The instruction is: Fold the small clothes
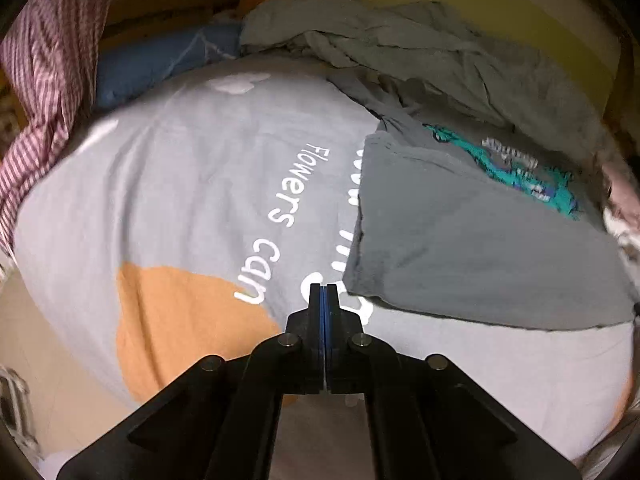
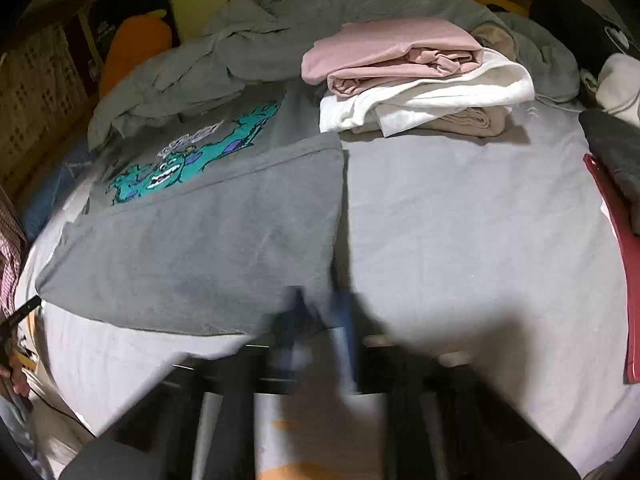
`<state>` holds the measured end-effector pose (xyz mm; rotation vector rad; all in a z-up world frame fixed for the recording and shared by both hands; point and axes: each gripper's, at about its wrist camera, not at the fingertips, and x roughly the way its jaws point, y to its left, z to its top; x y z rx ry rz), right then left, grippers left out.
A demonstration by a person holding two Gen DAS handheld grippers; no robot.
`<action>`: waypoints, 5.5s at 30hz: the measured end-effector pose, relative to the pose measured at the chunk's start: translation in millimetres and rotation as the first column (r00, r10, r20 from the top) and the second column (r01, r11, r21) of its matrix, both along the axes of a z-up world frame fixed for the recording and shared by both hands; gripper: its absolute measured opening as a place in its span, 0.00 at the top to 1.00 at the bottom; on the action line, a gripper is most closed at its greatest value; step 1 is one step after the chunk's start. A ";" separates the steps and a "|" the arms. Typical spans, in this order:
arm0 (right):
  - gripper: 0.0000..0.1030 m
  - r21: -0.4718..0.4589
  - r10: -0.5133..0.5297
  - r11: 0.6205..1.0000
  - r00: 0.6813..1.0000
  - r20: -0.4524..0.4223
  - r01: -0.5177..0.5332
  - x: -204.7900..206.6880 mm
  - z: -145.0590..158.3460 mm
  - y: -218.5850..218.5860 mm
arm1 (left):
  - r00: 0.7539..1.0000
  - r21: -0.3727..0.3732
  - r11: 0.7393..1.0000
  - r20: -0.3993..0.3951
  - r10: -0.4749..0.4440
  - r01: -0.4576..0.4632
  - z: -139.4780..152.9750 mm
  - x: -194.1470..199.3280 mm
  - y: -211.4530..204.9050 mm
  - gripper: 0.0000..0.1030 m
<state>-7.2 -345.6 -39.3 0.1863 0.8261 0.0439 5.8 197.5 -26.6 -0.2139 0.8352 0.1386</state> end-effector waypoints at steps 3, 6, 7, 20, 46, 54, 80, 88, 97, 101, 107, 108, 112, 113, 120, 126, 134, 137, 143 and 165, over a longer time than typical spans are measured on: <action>0.94 0.020 -0.063 0.998 0.996 0.056 0.062 -9.5 9.7 -7.3 | 0.998 -0.082 0.995 0.040 -0.047 0.050 3.9 -6.1 2.6 1.00; 0.94 0.033 -0.086 0.996 0.996 0.002 0.086 -12.0 -0.2 -10.0 | 0.992 -0.165 0.979 0.067 -0.109 0.119 5.5 -7.6 -1.2 0.81; 0.94 0.034 -0.100 0.994 0.994 -0.035 0.101 -10.3 -9.0 -10.7 | 0.992 -0.168 0.978 0.065 -0.111 0.120 5.6 -5.9 -2.2 0.74; 0.51 0.141 -0.123 0.982 0.991 -0.051 0.129 -7.5 -11.3 -24.2 | 0.994 -0.027 0.994 -0.035 0.100 -0.101 -1.2 19.6 11.9 0.71; 0.96 -0.098 -0.107 0.989 0.994 0.029 0.109 -13.6 -4.9 10.5 | 0.999 -0.022 0.999 0.039 -0.036 0.037 3.5 11.5 -39.2 0.98; 0.80 0.186 -0.145 0.975 0.980 0.137 0.118 -52.5 4.6 -6.8 | 0.993 -0.360 0.925 0.053 -0.108 0.119 -5.6 -5.7 -33.6 0.62; 0.98 0.627 -0.194 0.777 0.970 0.149 0.059 -73.9 -7.3 -39.2 | 0.979 -0.489 0.870 0.196 0.049 0.054 40.3 -43.4 -3.6 0.98; 0.98 0.687 -0.242 0.719 0.964 0.112 0.101 -186.4 4.1 -39.8 | 0.958 -0.401 0.911 0.285 0.022 0.098 79.5 -134.3 -5.8 0.98; 0.98 0.564 -0.206 0.817 0.974 0.095 0.118 -145.0 22.3 -29.5 | 0.964 -0.344 0.939 0.256 0.068 0.026 84.5 -85.1 -7.9 0.98; 0.98 0.483 -0.167 0.871 0.978 0.127 0.086 -98.0 38.3 -26.5 | 0.971 -0.287 0.958 0.231 0.066 0.003 84.5 -34.7 -11.9 0.98; 0.98 0.491 -0.172 0.859 0.985 0.012 0.144 -22.3 39.3 -24.9 | 0.985 -0.097 0.995 0.169 0.040 -0.024 74.7 30.7 -36.0 0.98; 0.98 0.490 -0.169 0.860 0.986 0.007 0.144 -13.1 38.9 -22.6 | 0.987 -0.095 0.995 0.152 0.045 -0.030 70.3 37.7 -36.9 0.98; 0.98 0.444 -0.197 0.876 0.980 -0.027 0.188 22.3 24.9 -22.4 | 0.993 -0.092 0.994 0.099 0.071 -0.062 51.6 63.3 -37.1 0.98; 0.98 0.451 -0.200 0.871 0.979 -0.041 0.196 28.4 20.0 -24.3 | 0.993 -0.095 0.993 0.088 0.074 -0.066 47.6 67.3 -35.9 0.98; 0.98 0.441 -0.168 0.883 0.985 -0.026 0.163 53.3 -1.0 -23.4 | 0.998 -0.115 0.993 0.056 0.034 -0.027 22.9 86.8 -34.9 0.93; 0.70 0.399 -0.163 0.910 0.981 0.103 0.110 43.5 16.5 -25.4 | 0.985 -0.168 0.986 0.173 0.011 0.018 37.2 64.8 -26.8 0.66; 0.49 0.120 -0.033 0.993 0.963 0.269 0.000 15.6 47.5 18.7 | 0.899 0.125 0.973 0.375 -0.227 0.193 74.7 16.9 -79.3 0.50; 0.49 0.034 0.106 0.993 0.969 0.222 -0.117 24.8 37.7 56.7 | 0.906 0.119 0.946 0.273 -0.322 0.301 58.6 28.2 -111.8 0.50; 0.49 -0.098 0.280 0.958 0.953 0.111 -0.270 46.9 11.1 118.9 | 0.901 0.153 0.903 0.107 -0.420 0.402 19.8 55.9 -168.6 0.50; 0.51 -0.117 0.020 0.993 0.974 0.226 0.007 52.0 30.1 62.7 | 0.942 0.156 0.961 0.211 -0.259 0.229 39.8 47.5 -121.0 0.39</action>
